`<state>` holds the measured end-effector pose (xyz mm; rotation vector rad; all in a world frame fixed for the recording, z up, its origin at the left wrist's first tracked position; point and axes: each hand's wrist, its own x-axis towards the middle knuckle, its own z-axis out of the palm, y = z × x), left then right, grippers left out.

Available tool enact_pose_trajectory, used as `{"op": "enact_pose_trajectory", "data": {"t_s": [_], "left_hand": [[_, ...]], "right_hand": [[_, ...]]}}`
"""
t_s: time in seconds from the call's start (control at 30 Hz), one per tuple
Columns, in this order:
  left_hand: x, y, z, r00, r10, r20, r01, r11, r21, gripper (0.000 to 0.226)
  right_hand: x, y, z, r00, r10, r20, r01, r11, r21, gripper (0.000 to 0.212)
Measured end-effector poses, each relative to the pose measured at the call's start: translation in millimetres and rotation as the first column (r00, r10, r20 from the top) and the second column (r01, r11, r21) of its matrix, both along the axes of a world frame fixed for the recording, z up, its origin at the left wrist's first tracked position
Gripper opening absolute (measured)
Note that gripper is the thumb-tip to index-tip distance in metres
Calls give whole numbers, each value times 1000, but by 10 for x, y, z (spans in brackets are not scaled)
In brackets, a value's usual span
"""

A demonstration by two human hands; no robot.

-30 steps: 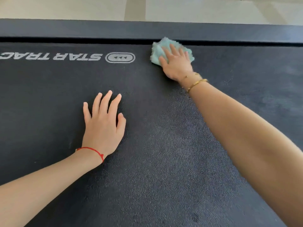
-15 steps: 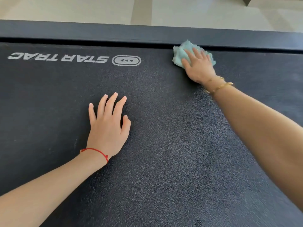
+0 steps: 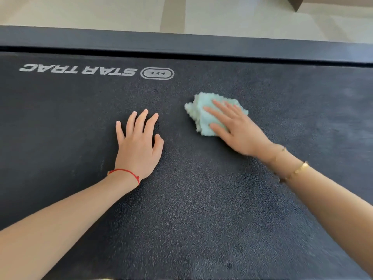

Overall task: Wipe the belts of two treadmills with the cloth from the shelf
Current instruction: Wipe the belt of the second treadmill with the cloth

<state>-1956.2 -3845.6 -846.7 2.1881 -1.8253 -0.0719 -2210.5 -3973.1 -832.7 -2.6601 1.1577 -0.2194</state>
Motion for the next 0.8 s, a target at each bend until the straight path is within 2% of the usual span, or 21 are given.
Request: {"op": "enact_pose_trajectory", "data": {"t_s": [0.07, 0.13, 0.37, 0.47, 0.53, 0.63, 0.67, 0.73, 0.8], "left_hand": [[-5, 3, 3, 1000, 4, -14, -4, 1000, -2, 61], [-6, 6, 1, 1000, 14, -23, -14, 1000, -2, 56], [-20, 22, -12, 999, 18, -42, -19, 1000, -25, 51], [-25, 57, -3, 999, 21, -46, -21, 1000, -8, 52], [-43, 120, 4, 998, 28, -50, -28, 1000, 8, 53], [-98, 298, 4, 999, 24, -43, -23, 999, 27, 54], [-110, 356, -3, 999, 20, -35, -19, 999, 31, 54], [-126, 438, -18, 1000, 10, -19, -9, 1000, 28, 55], [-137, 463, -29, 1000, 15, -16, -15, 1000, 13, 55]], "right_hand": [[26, -121, -10, 984, -177, 20, 177, 984, 9, 50], [108, -22, -30, 973, -233, 7, 233, 973, -9, 50], [-94, 1648, 87, 991, 130, -10, -130, 991, 26, 52], [-254, 1903, 106, 974, 222, -30, -221, 974, 47, 53], [-313, 1676, 77, 982, 186, -41, -185, 982, 32, 53], [-317, 1293, 33, 995, -97, -19, 98, 995, 30, 54], [-295, 1287, 20, 989, -144, -21, 144, 989, 20, 55], [-241, 1524, 3, 996, -77, -53, 76, 997, -22, 55], [-244, 1932, 57, 993, 96, -69, -98, 995, -21, 53]]}}
